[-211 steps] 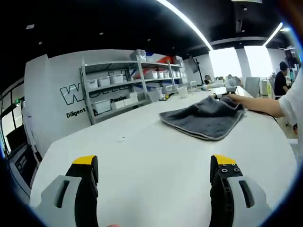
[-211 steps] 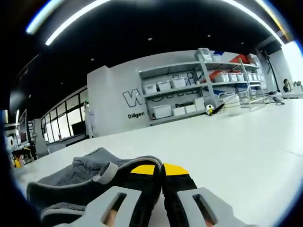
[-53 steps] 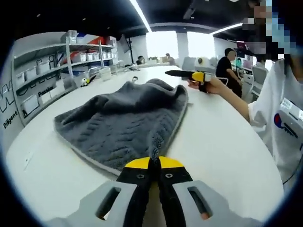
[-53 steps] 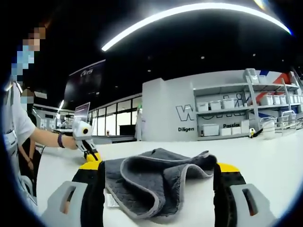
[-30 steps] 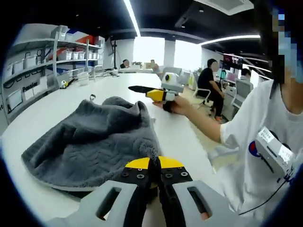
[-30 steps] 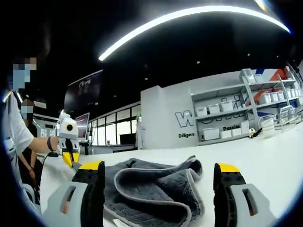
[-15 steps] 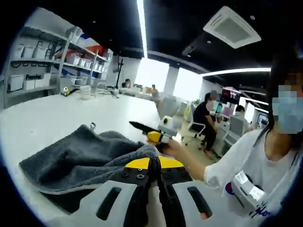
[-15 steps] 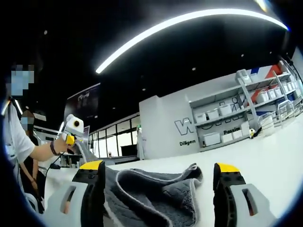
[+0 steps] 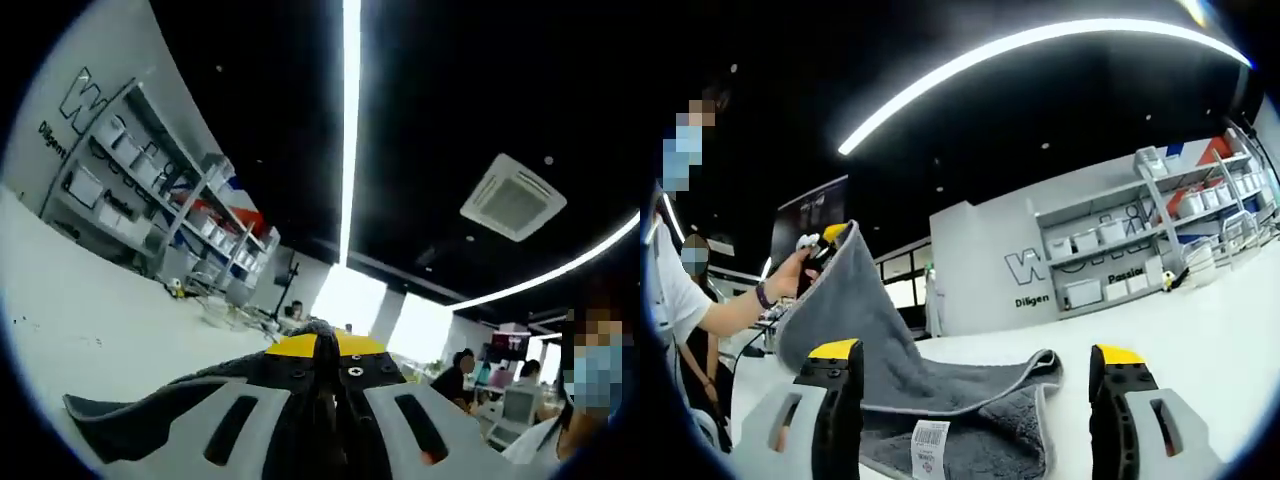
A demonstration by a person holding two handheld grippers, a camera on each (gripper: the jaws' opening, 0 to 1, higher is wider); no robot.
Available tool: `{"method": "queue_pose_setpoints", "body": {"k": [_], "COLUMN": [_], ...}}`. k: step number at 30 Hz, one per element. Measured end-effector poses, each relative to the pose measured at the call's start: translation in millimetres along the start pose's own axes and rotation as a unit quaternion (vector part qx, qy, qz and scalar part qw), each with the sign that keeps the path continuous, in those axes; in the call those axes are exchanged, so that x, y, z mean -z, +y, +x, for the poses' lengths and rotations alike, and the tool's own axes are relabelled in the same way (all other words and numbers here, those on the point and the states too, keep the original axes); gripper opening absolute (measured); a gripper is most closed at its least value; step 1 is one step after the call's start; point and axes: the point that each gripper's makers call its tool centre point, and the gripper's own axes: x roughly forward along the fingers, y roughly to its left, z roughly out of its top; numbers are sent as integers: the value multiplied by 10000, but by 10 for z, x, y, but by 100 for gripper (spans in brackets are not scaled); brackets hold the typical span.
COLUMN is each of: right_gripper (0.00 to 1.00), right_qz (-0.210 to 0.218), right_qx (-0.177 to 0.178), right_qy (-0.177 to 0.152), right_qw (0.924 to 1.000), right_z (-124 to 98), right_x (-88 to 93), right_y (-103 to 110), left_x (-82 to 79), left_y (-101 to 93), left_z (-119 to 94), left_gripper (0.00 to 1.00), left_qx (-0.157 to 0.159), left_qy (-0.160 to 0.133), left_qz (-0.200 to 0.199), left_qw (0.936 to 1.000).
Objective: Open the folded towel by lifting each exposed corner and separating the folded layers until the towel lies flat within the target outline without major curled edges
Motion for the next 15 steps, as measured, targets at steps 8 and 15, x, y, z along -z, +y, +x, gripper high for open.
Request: {"method": "queue_pose_setpoints", "body": {"k": [8, 15], "right_gripper": [94, 94], "right_qz": [7, -2], "right_qx": [-19, -54], "right_qy": [33, 39], "right_qw": [10000, 10000], "right_z": [0, 0], "right_x": [1, 0], "right_y": [-29, -35], "left_x": [-546, -907], "left_y": [810, 1240], "left_z": [-429, -939], "left_gripper": [3, 3], "left_qx": [-1955, -3005], "left_qy": [-676, -995], "left_qz": [747, 1427], "left_qw": [9755, 9378]}}
